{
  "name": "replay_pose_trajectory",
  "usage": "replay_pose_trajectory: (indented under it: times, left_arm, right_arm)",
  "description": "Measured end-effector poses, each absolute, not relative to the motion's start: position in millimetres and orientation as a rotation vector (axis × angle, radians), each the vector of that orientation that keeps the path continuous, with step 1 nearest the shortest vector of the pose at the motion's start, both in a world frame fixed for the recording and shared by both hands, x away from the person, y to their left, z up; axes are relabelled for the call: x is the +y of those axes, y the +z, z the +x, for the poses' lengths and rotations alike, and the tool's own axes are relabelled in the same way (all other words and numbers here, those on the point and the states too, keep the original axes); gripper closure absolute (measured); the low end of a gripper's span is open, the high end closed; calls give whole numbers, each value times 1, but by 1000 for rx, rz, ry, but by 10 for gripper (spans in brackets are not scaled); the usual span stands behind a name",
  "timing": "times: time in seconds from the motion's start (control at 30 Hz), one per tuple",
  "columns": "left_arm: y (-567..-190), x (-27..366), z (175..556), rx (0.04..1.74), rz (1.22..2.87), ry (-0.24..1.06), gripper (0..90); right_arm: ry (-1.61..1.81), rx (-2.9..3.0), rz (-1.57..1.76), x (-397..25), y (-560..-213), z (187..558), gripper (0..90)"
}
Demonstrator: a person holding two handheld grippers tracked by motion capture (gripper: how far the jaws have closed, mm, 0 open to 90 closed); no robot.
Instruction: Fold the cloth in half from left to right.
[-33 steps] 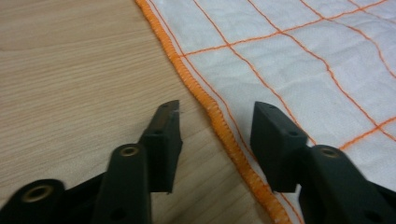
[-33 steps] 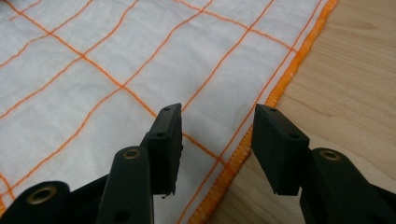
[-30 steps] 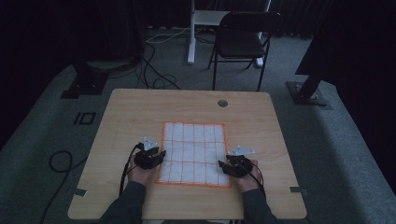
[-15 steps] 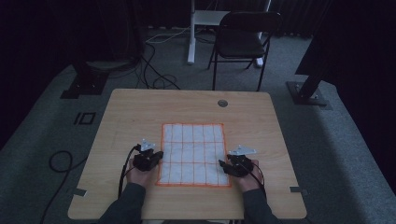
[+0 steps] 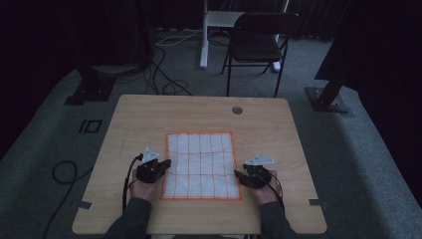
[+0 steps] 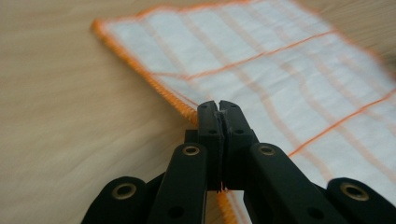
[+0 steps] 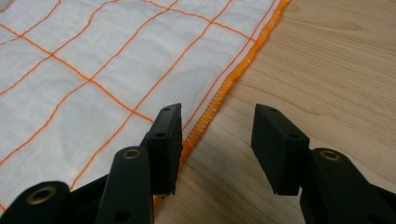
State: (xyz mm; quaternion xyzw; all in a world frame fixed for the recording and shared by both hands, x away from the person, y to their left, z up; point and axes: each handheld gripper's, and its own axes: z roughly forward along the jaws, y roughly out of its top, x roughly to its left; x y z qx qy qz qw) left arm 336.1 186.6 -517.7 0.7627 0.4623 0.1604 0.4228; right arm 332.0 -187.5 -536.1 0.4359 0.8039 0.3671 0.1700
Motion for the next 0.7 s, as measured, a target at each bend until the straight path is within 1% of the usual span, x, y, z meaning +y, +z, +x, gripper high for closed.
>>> replay_pose_trajectory:
  times: [0.33,0.7]
  left_arm:
    - [-499,166,346,1055,1913,355,893]
    - [-481,116,359,916,1965,302,893]
  right_arm:
    - [1040,2285,1241,-188,-536,333,530]
    - [1042,2271,1250,-192,-535,333,531]
